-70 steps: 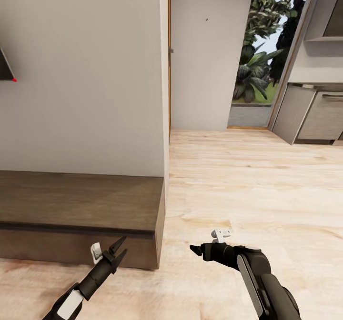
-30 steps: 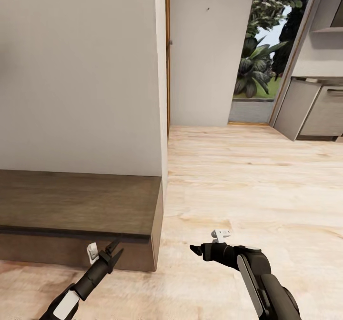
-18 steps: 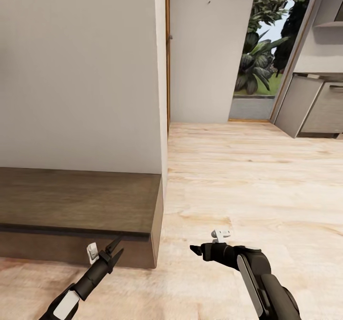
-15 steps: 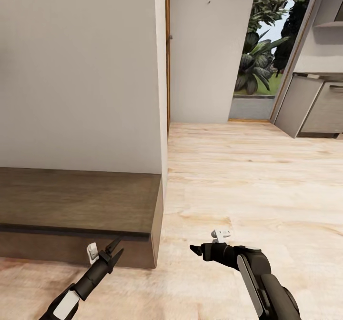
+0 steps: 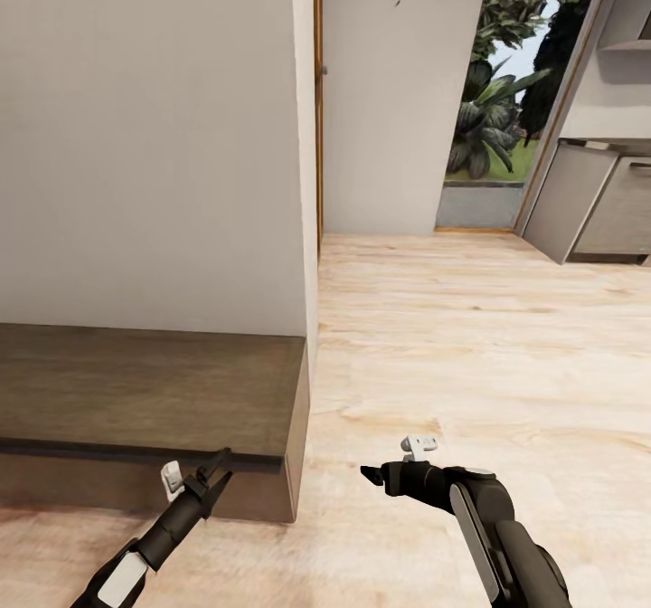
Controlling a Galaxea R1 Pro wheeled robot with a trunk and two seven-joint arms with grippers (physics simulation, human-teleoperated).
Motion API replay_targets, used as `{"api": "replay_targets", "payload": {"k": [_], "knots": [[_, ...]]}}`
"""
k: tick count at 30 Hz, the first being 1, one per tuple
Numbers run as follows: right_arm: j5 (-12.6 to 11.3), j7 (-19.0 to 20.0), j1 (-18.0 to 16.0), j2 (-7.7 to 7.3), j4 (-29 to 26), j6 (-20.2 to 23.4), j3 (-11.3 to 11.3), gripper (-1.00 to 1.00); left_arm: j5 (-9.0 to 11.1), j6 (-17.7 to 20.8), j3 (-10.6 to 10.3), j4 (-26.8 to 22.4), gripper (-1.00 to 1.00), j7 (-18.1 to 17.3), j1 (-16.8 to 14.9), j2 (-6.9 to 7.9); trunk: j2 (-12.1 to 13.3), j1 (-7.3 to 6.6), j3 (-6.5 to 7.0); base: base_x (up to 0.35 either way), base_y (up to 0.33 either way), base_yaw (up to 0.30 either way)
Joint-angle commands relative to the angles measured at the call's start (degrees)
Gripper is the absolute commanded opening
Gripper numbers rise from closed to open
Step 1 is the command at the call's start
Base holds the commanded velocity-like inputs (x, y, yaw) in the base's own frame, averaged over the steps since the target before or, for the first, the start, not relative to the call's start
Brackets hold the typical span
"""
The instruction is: Place each of the two pumpkins and all three candles from the living room inside a cabinet in the living room (use any cabinet), then make sure every cabinet is closed, and position the cauldron so it is next to a table in the living room.
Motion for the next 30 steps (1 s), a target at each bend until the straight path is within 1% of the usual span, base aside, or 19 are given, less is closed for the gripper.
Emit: {"api": "replay_targets", "payload": {"k": [1, 4, 8, 30], "knots": [[-0.3, 0.0, 0.0, 0.02, 0.0, 0.3, 0.0, 1.00, 0.2, 0.6, 0.1, 0.0, 1.00, -0.2, 0.0, 0.09, 0.0, 0.00, -0.05, 0.070, 0.000, 0.000], [-0.3, 0.0, 0.0, 0.02, 0.0, 0.3, 0.0, 1.00, 0.2, 0.6, 0.0, 0.0, 1.00, -0.4, 0.0, 0.69, 0.0, 0.00, -0.05, 0.035, 0.000, 0.000], [-0.3, 0.0, 0.0, 0.02, 0.0, 0.3, 0.0, 1.00, 0.2, 0.5, 0.0, 0.0, 1.00, -1.0, 0.0, 1.00, 0.0, 0.00, -0.05, 0.012, 0.000, 0.000], [-0.3, 0.0, 0.0, 0.02, 0.0, 0.3, 0.0, 1.00, 0.0, 0.4, 0.1, 0.1, 1.00, -1.1, 0.0, 1.09, 0.0, 0.00, -0.05, 0.000, 0.000, 0.000]]}}
